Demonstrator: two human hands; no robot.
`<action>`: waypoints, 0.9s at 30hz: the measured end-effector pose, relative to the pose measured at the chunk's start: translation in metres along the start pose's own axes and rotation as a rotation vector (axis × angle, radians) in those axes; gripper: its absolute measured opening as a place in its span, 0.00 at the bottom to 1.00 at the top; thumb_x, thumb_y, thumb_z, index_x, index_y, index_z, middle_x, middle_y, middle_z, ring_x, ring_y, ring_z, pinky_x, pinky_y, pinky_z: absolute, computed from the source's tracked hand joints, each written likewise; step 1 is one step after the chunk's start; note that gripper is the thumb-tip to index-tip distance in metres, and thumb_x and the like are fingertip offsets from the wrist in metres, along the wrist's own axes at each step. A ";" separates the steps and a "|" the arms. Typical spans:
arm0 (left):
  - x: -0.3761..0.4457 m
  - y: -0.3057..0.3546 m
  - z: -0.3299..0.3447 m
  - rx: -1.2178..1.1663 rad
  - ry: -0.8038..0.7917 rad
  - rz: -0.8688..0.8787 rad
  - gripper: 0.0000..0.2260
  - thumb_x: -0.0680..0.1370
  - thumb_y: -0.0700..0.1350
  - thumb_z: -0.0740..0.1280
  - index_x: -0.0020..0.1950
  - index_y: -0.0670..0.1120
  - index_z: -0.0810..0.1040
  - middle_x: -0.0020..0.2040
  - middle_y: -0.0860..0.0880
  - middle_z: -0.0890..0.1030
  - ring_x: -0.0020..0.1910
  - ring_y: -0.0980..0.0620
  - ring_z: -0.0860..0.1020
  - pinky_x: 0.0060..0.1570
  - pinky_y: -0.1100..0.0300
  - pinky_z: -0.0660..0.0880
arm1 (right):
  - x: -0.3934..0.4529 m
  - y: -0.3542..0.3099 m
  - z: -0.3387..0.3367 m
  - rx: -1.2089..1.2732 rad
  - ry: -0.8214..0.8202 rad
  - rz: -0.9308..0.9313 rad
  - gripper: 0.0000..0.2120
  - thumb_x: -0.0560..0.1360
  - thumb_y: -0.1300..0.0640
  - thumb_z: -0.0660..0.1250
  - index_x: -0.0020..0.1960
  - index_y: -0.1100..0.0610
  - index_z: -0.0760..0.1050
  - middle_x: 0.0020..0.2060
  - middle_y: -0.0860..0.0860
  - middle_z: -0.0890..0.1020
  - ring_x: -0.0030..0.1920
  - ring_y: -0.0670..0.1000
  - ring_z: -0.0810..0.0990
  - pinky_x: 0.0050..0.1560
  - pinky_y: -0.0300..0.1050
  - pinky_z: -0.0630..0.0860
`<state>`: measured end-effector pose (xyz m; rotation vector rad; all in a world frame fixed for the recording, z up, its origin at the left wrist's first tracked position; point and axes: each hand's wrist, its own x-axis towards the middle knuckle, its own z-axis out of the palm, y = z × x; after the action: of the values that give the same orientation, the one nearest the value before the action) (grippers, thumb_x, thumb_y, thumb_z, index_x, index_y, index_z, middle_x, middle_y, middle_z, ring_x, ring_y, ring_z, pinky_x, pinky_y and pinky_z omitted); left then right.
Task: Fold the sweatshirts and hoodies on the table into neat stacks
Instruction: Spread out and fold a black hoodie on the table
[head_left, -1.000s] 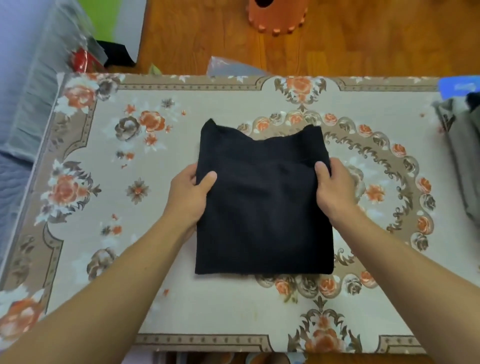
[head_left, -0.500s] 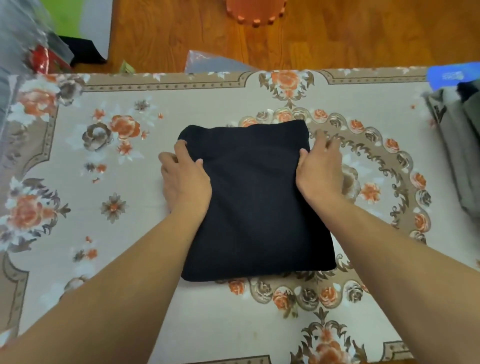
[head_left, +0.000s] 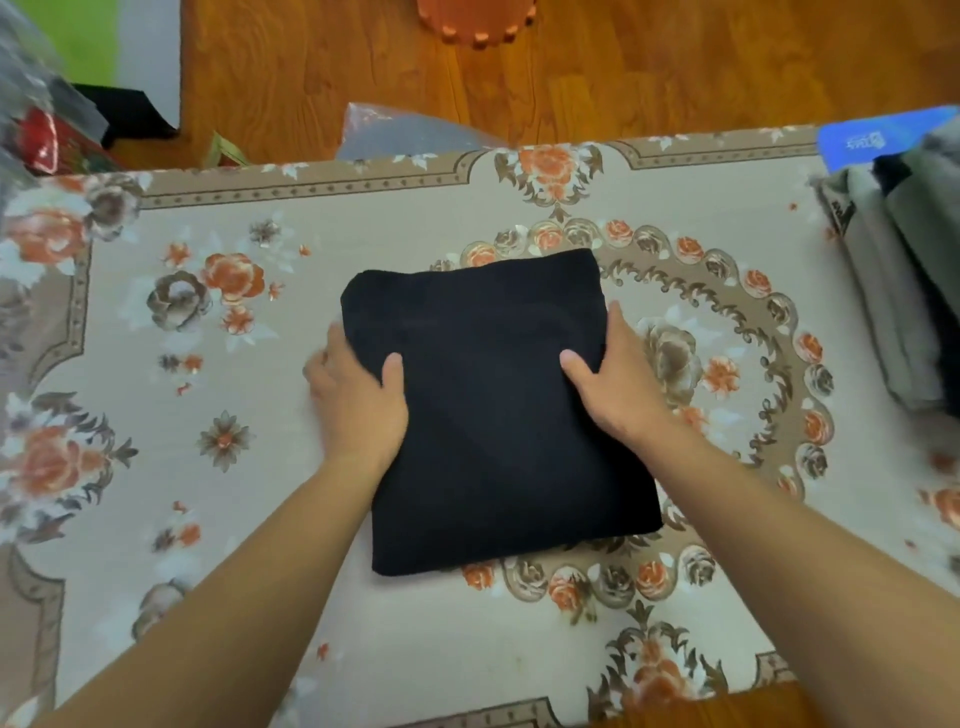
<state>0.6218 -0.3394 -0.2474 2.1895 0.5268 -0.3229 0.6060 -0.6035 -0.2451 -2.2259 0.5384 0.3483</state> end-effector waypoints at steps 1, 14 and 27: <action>-0.014 -0.012 -0.004 -0.151 -0.053 -0.123 0.32 0.82 0.58 0.64 0.82 0.52 0.55 0.79 0.47 0.64 0.75 0.44 0.68 0.74 0.45 0.67 | -0.016 0.005 0.002 0.065 0.025 0.054 0.28 0.76 0.43 0.67 0.73 0.43 0.63 0.67 0.46 0.75 0.64 0.49 0.76 0.65 0.54 0.74; -0.189 0.049 -0.073 -0.553 -0.615 -0.686 0.15 0.80 0.48 0.68 0.64 0.45 0.80 0.55 0.42 0.86 0.54 0.38 0.85 0.58 0.43 0.78 | -0.217 0.017 -0.098 0.888 -0.242 0.675 0.19 0.77 0.54 0.74 0.66 0.52 0.77 0.55 0.53 0.86 0.54 0.56 0.86 0.55 0.55 0.81; -0.337 0.305 0.117 -0.742 -0.479 -0.498 0.18 0.74 0.40 0.64 0.64 0.44 0.79 0.58 0.41 0.85 0.55 0.37 0.82 0.56 0.43 0.77 | -0.195 0.121 -0.443 0.708 -0.012 0.236 0.15 0.76 0.49 0.74 0.61 0.43 0.78 0.54 0.41 0.85 0.53 0.46 0.85 0.55 0.51 0.81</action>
<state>0.4657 -0.6896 0.0233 1.1938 0.7619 -0.7553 0.4095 -0.9612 0.0409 -1.4813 0.7797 0.2395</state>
